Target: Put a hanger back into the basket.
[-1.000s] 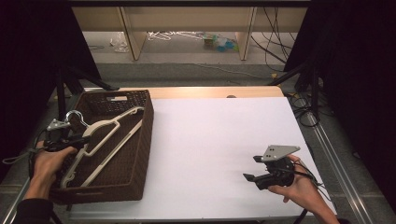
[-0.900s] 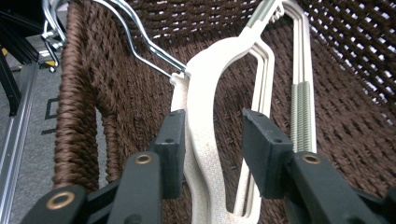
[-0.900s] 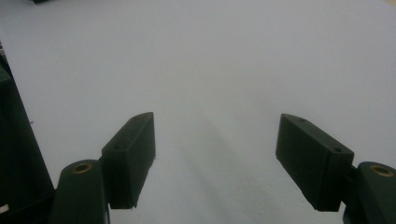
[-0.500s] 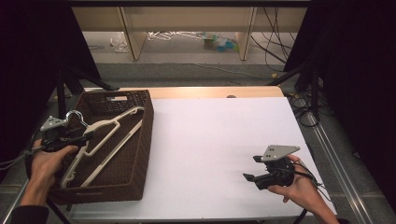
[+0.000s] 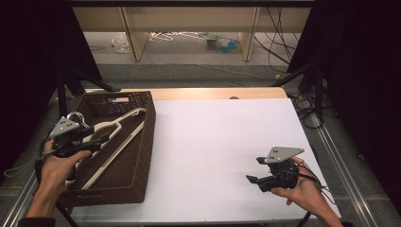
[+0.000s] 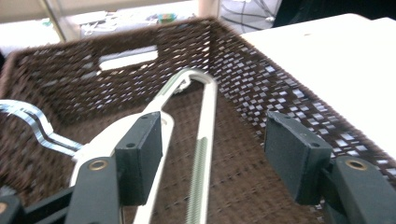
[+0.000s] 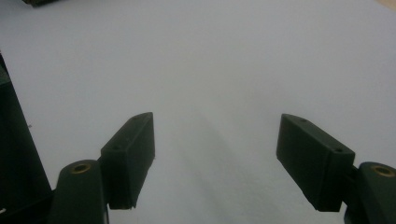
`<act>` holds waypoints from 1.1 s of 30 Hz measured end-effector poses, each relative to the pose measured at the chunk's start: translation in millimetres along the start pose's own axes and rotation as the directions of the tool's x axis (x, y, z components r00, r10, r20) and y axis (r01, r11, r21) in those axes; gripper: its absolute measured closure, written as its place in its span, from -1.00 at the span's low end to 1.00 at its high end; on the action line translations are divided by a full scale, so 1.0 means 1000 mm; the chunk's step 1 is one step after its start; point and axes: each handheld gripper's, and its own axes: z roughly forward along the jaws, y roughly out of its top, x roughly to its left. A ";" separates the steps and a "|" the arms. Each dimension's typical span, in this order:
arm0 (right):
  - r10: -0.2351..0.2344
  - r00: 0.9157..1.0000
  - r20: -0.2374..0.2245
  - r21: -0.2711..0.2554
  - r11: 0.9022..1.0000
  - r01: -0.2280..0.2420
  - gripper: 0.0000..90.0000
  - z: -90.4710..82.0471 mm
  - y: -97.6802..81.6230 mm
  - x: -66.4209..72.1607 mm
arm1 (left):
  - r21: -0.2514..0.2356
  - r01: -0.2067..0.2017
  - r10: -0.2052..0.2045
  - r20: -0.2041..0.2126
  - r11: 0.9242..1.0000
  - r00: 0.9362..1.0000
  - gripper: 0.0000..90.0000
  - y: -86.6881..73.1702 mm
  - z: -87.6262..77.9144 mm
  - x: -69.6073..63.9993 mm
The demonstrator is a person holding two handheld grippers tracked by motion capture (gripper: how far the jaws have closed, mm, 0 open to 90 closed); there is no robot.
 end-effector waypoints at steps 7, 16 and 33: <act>0.007 1.000 0.007 -0.010 1.000 -0.007 -0.37 0.000 0.000 0.000 | -0.043 -0.045 0.048 0.081 0.998 0.996 -0.22 0.010 -0.005 -0.033; 0.006 1.000 0.009 -0.017 1.000 -0.006 -0.42 0.000 0.001 0.000 | -0.053 -0.103 0.111 0.175 0.993 0.978 -0.33 0.016 0.000 -0.073; 0.015 1.000 0.017 -0.048 0.999 -0.014 -0.52 0.000 -0.001 0.003 | -0.077 -0.156 0.172 0.303 0.985 0.937 -0.56 0.013 0.010 -0.135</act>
